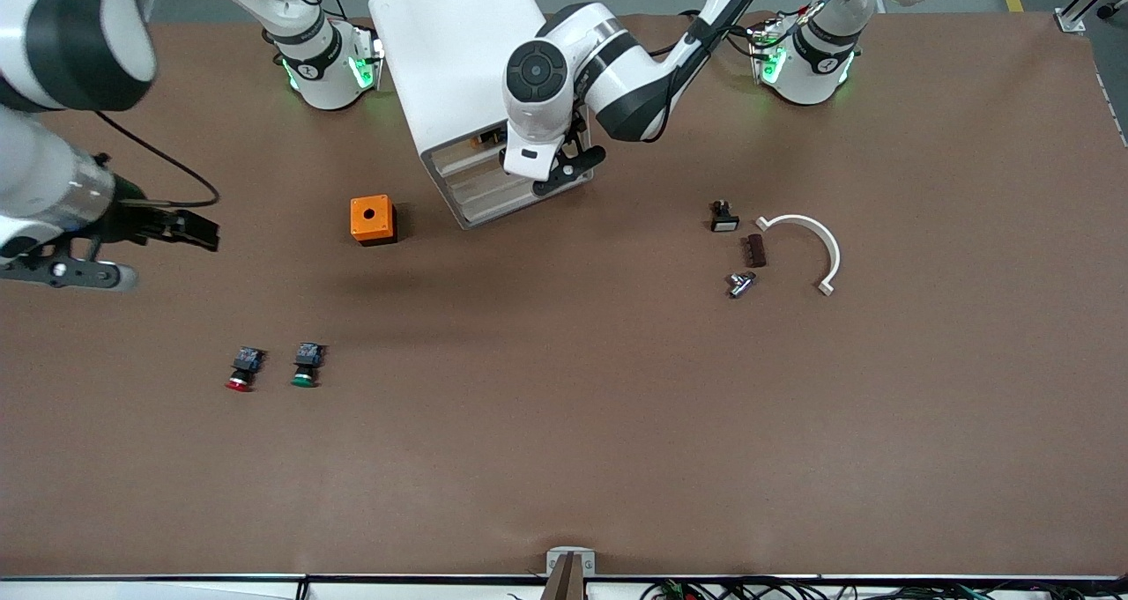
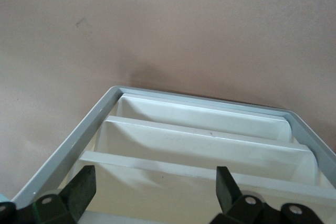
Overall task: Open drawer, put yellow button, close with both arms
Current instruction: 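Push the drawer shut with the left gripper while the right gripper withdraws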
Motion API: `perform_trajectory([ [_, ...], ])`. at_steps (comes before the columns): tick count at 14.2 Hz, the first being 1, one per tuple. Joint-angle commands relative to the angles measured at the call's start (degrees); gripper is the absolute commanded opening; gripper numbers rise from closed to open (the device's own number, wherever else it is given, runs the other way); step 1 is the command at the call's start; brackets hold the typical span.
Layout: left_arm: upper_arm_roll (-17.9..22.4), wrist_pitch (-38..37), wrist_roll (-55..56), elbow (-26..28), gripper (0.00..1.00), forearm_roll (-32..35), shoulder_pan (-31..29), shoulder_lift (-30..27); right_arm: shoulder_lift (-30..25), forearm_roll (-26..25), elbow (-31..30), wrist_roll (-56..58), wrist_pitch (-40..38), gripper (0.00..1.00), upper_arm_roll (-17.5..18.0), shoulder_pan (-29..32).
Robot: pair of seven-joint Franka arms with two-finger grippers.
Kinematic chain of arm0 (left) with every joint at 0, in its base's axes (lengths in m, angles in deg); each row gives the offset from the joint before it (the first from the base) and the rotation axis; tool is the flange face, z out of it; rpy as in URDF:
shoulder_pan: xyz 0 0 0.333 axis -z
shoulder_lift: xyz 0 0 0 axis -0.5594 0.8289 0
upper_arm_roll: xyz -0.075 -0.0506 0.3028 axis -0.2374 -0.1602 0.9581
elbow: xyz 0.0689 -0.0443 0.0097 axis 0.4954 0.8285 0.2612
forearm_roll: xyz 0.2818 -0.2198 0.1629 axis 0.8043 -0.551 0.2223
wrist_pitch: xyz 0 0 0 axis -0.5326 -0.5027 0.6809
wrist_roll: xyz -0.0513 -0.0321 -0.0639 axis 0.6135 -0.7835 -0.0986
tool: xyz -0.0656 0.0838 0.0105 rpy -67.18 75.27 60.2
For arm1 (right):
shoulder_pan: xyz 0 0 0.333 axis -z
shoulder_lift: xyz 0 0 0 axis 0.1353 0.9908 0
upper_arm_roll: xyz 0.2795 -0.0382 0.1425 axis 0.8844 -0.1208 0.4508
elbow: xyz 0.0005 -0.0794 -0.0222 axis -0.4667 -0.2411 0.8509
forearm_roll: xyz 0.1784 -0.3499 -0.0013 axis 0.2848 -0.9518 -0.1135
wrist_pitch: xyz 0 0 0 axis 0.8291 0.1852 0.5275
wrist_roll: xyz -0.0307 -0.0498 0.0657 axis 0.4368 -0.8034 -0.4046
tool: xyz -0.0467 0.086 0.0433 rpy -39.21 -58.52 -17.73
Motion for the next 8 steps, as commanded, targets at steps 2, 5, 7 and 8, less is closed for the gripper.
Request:
perform_trajectory([
  [2,0.41,-1.43,1.55,0.39,1.0,0.59,0.14,-0.69,-0.18,0.53,4.65,4.07,-5.86,1.0,1.32,5.5],
  [5,2.08,-2.23,-0.64,-1.01,1.0,4.7,-6.25,-2.62,-0.09,0.45,4.75,4.16,-5.96,1.0,1.41,5.43],
  [7,2.08,-2.5,-3.01,-1.28,1.0,8.22,-12.05,-4.55,0.09,0.53,5.36,4.07,-5.79,1.0,1.5,5.25],
  [8,2.08,-2.5,-5.38,-1.37,1.0,9.72,-15.48,-5.43,0.26,0.62,6.06,3.98,-5.87,1.0,1.67,5.16],
])
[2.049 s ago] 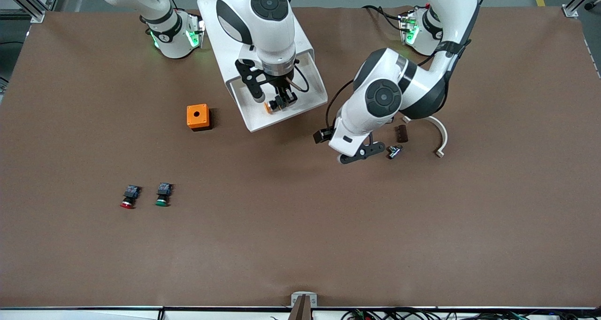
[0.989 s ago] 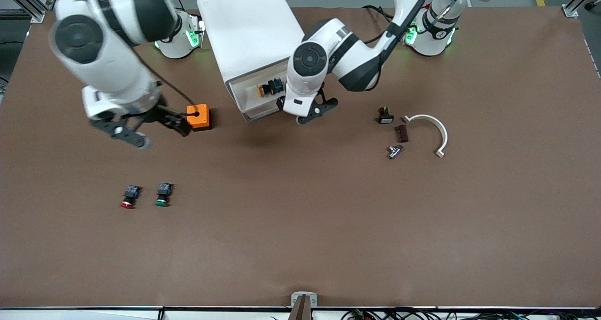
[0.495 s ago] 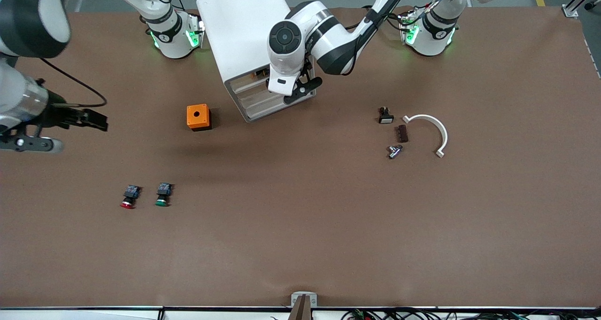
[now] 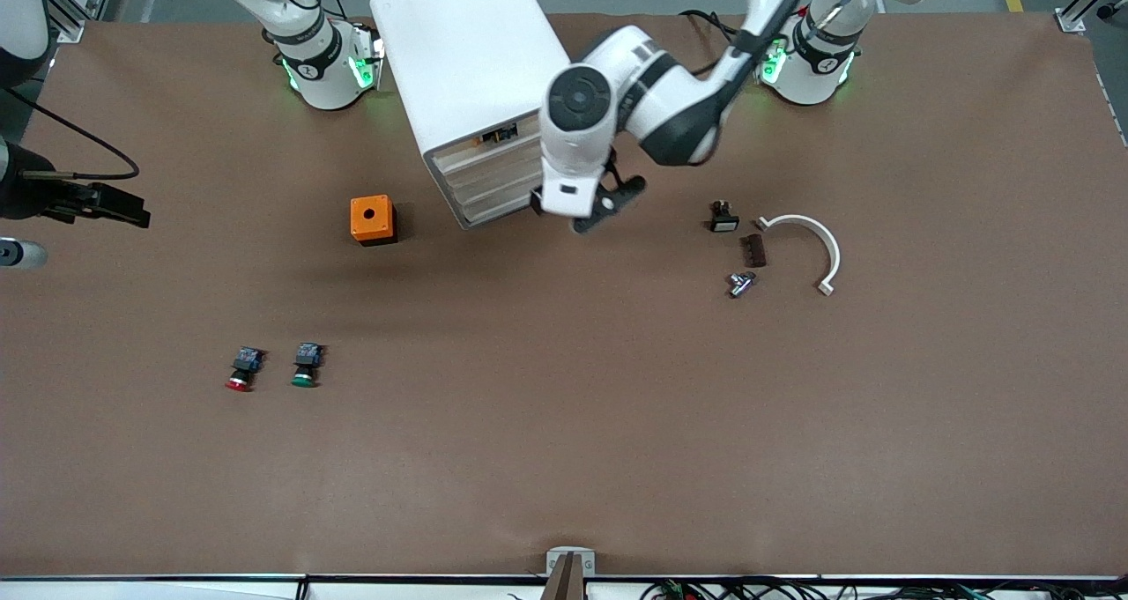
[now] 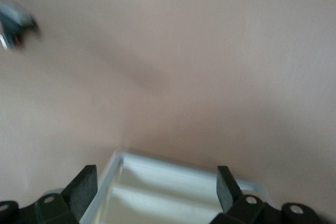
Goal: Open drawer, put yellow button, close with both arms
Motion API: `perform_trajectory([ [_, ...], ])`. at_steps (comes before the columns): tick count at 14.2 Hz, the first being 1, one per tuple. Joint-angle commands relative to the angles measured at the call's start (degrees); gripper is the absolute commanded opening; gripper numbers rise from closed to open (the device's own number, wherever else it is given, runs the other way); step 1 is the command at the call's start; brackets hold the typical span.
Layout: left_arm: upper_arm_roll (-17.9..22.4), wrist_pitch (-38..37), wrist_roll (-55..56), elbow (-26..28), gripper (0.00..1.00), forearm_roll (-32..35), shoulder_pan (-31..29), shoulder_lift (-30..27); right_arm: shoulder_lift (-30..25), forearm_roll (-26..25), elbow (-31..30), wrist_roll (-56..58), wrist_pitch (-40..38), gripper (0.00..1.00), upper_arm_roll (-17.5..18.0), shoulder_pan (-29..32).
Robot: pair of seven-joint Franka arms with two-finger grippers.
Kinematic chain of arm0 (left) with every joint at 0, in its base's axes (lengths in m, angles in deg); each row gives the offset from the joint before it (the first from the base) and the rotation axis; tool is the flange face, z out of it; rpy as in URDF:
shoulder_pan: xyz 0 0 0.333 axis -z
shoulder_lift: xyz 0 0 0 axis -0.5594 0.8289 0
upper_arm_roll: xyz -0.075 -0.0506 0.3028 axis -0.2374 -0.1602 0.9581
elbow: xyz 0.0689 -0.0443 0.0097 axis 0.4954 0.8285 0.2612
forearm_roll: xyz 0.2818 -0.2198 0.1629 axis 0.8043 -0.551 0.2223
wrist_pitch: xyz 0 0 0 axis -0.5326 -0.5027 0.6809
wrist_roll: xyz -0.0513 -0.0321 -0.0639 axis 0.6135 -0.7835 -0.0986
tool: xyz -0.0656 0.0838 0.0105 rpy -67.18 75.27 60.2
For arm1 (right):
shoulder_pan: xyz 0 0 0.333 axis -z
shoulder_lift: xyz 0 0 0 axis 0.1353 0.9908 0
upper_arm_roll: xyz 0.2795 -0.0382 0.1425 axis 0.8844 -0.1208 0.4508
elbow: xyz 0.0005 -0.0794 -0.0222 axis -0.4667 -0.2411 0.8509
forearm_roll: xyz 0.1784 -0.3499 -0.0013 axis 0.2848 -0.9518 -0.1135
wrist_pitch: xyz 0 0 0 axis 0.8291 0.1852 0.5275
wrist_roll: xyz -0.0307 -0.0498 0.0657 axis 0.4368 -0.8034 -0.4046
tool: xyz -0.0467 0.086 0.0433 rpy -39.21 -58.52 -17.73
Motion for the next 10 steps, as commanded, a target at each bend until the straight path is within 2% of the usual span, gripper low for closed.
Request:
perform_trajectory([
  [1,-0.39,-1.66,-6.06,0.27,1.0,3.71,-8.63,-4.11,0.69,0.67,2.44,-0.14,-0.36,1.0,0.95,0.11],
  [4,-0.47,-4.02,-14.76,-0.43,1.0,6.26,-18.65,-7.89,1.39,2.17,4.02,0.21,-0.53,1.0,0.95,-1.04],
  [10,-0.39,-13.33,-39.62,-1.84,1.0,9.96,-32.28,-16.41,0.96,3.05,4.82,-0.14,-1.41,1.0,1.12,-2.52],
])
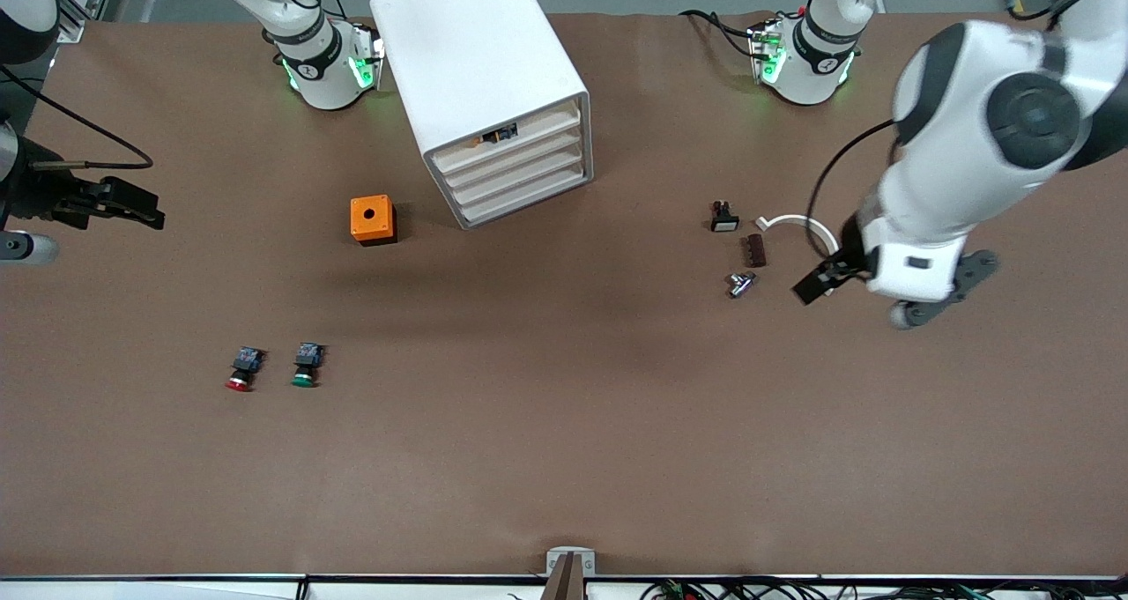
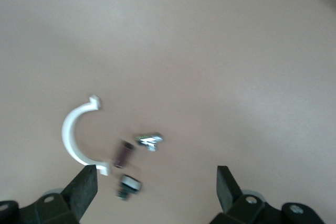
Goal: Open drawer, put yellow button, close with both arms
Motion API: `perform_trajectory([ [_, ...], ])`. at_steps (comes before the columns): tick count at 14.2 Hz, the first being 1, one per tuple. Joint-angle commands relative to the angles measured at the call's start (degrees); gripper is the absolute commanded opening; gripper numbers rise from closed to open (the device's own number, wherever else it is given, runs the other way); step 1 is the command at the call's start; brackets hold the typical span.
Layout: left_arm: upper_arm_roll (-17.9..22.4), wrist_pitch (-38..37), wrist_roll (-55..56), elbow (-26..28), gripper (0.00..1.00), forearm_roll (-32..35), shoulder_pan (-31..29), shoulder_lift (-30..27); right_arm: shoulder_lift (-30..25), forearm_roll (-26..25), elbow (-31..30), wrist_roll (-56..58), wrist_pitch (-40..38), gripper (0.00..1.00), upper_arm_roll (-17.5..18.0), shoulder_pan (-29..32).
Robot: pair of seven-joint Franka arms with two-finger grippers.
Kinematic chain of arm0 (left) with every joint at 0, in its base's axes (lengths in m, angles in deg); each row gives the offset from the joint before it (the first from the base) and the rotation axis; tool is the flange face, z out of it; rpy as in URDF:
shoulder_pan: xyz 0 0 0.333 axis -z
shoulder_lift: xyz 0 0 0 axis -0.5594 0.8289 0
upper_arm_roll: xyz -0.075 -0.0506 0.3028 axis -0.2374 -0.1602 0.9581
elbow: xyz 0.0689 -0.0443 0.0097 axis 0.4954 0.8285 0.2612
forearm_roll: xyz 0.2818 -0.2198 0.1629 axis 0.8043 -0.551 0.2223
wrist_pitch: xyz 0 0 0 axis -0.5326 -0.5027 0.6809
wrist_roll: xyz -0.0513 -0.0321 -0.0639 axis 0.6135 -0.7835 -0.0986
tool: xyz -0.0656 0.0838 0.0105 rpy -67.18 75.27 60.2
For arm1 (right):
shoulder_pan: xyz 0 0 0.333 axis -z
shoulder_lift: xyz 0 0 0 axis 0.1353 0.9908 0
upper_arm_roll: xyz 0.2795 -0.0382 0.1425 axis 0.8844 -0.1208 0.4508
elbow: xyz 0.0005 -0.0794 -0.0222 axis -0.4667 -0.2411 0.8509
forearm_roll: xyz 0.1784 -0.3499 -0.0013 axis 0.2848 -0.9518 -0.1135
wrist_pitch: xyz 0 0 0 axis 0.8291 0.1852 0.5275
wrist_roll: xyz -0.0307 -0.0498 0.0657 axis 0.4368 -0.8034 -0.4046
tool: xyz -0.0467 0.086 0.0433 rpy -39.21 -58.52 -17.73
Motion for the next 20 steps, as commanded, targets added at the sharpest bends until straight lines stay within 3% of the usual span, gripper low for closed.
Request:
perform_trajectory([
  [1,-0.8,-4.19,-10.7,0.51,1.0,1.3,-4.88,-4.84,-0.13,0.36,1.71,-0.05,-1.05,1.0,0.0,-2.08],
  [4,-1.59,-5.51,-24.32,2.08,1.0,1.3,-9.19,-9.23,-3.12,-0.08,1.01,0.3,-1.83,1.0,-0.26,-3.41],
  [7,-1.59,-8.15,-33.12,5.33,1.0,1.3,-11.39,-14.41,-3.3,-0.26,-0.31,0.48,-3.33,1.0,-0.44,-0.96],
  [11,-3.17,-8.16,-36.93,12.89,1.0,1.48,-12.54,-22.15,-4.09,0.27,-0.66,1.79,-2.8,1.0,-0.44,0.55],
  [13,-3.35,-8.68,-36.93,13.08,1.0,1.65,-12.36,-22.96,-5.57,0.18,-3.1,1.89,-1.23,1.0,-0.44,0.72],
  [16,-3.26,-8.95,-37.1,12.38,1.0,1.74,-12.27,-22.43,-11.28,-0.08,-11.53,2.93,4.83,1.0,-0.44,0.72],
  [20,-2.91,-9.82,-39.03,10.01,1.0,1.74,-12.36,-21.38,-12.44,0.01,-13.14,4.7,6.25,1.0,-0.53,1.42],
])
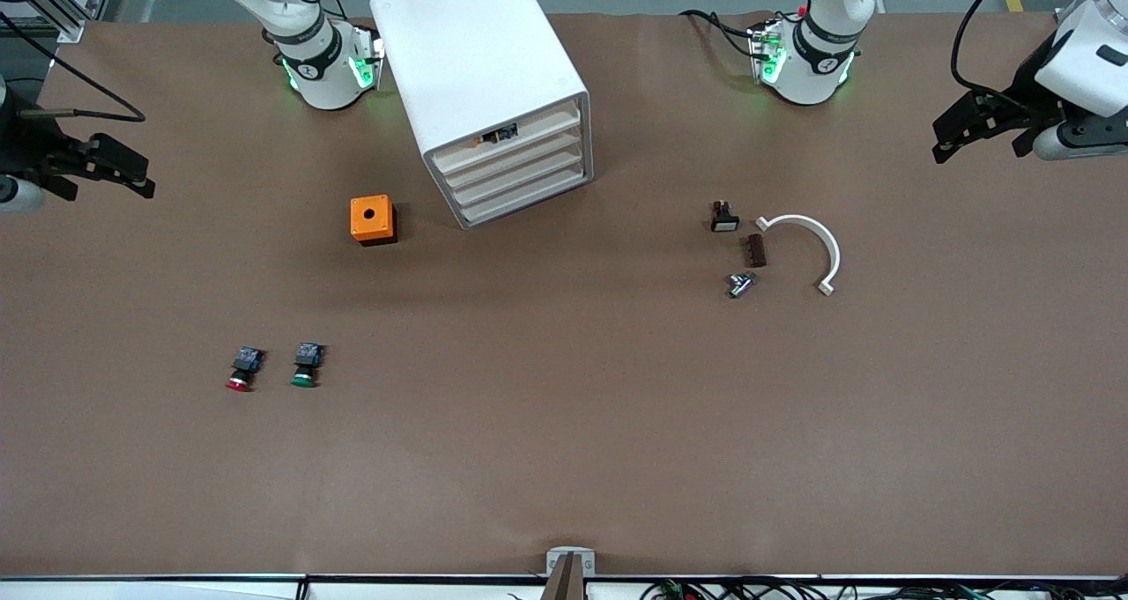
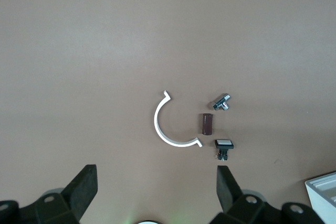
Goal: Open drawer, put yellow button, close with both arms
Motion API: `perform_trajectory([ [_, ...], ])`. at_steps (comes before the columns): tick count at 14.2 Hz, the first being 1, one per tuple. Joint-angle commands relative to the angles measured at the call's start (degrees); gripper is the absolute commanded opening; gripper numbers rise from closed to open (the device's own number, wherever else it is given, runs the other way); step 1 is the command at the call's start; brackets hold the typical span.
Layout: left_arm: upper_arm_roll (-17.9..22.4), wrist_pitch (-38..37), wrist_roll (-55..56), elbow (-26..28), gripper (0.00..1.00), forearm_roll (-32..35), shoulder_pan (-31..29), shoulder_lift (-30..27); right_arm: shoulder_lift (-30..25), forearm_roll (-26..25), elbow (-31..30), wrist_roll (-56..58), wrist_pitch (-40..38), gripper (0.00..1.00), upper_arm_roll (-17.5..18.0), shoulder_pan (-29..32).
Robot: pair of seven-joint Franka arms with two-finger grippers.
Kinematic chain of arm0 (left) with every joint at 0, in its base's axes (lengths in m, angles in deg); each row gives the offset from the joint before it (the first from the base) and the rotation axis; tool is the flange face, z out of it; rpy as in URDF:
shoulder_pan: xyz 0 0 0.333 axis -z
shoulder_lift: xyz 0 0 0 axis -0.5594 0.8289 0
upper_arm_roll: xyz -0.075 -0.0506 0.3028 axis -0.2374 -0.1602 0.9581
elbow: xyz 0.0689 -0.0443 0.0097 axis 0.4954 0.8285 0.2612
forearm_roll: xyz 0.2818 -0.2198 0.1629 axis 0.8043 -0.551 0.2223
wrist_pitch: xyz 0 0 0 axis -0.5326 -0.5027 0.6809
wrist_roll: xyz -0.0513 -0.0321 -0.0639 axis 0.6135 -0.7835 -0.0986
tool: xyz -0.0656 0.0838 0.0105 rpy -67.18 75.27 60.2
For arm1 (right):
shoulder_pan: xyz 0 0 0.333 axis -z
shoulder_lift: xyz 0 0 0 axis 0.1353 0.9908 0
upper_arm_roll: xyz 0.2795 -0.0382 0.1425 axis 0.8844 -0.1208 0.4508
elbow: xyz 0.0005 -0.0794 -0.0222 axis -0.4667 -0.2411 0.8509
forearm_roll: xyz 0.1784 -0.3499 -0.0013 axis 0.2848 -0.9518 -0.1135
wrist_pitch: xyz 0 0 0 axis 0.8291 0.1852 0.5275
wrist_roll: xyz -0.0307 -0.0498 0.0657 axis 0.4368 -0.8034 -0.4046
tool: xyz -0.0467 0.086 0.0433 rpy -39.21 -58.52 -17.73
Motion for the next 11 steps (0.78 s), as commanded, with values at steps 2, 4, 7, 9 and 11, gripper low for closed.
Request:
perform_trajectory([
  [2,-0.08,-1.08,-3.45,-2.52,1.0,1.26,-1.89,0.8,-2.06,0.57,-2.44,1.4,1.35,1.0,0.49,1.58],
  [4,-0.08,-1.08,-3.9,-2.61,1.0,1.26,-2.95,0.98,-2.06,0.83,-2.62,1.22,1.09,1.0,0.49,1.59],
  [7,-0.08,-1.17,-3.9,-2.61,1.0,1.26,-3.04,1.06,-2.24,1.0,-2.62,0.34,1.0,1.0,0.49,1.67],
  [9,-0.08,-1.35,-3.81,-2.61,1.0,1.26,-3.04,1.15,-2.24,3.19,-2.71,0.43,1.18,1.0,0.4,2.98],
  [11,-0.08,-1.87,-3.72,-2.61,1.0,1.26,-3.04,1.15,-2.24,3.47,-2.71,0.52,1.18,1.0,0.49,3.26],
])
